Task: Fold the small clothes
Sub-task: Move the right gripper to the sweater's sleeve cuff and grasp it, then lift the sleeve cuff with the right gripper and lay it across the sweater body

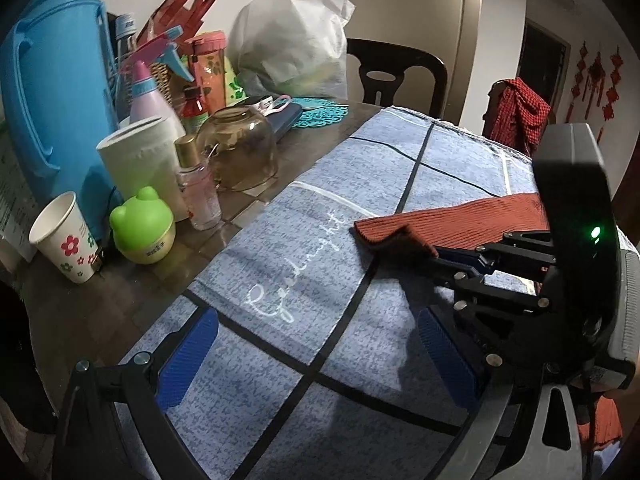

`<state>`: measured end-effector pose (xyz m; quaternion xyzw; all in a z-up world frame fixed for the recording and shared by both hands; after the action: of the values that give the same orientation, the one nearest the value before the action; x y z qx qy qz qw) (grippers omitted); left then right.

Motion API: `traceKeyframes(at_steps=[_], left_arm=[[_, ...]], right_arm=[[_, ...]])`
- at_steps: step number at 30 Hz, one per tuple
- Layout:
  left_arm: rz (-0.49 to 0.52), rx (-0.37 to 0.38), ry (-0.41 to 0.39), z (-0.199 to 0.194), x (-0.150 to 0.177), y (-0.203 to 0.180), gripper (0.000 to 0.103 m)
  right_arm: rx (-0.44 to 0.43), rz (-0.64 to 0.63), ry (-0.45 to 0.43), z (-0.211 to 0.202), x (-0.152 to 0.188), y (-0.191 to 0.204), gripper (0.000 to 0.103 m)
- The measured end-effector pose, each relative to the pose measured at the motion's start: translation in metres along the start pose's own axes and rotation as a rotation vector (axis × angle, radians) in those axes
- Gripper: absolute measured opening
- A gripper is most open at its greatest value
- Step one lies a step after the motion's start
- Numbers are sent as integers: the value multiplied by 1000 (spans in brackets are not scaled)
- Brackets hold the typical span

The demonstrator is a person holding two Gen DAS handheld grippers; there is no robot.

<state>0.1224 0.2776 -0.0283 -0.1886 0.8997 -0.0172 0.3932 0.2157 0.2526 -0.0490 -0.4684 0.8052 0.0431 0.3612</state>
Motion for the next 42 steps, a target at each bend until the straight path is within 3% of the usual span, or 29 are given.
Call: traceKeyframes(at_steps=[12, 20, 29, 33, 37, 42], left_arm=[[20, 113, 10, 13, -19, -43, 101], [80, 168, 4, 22, -38, -77, 101], [124, 246, 45, 43, -53, -118, 101], [159, 240, 31, 47, -66, -132, 101], [143, 267, 70, 60, -73, -144, 101], [208, 252, 80, 74, -78, -164, 101]], right_arm=[[41, 322, -37, -24, 7, -88, 6], [113, 455, -87, -58, 25, -142, 6], [201, 575, -105, -77, 58, -194, 6], [253, 604, -109, -85, 71, -213, 6], [275, 639, -103, -89, 85, -228, 6], [305, 667, -89, -92, 103, -242, 6]])
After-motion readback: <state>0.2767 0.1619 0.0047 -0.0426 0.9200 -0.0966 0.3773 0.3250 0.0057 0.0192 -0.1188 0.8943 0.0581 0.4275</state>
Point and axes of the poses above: each gripper's, at about its wrist camera, not at the fingertips, and z roughly the way its jaws point, y to its left, x to its underside, the point moved 9 cm from there along z, roughly the way its jaws point, and after that the axes turned 11 degrees about x, right-handed, at the moved point
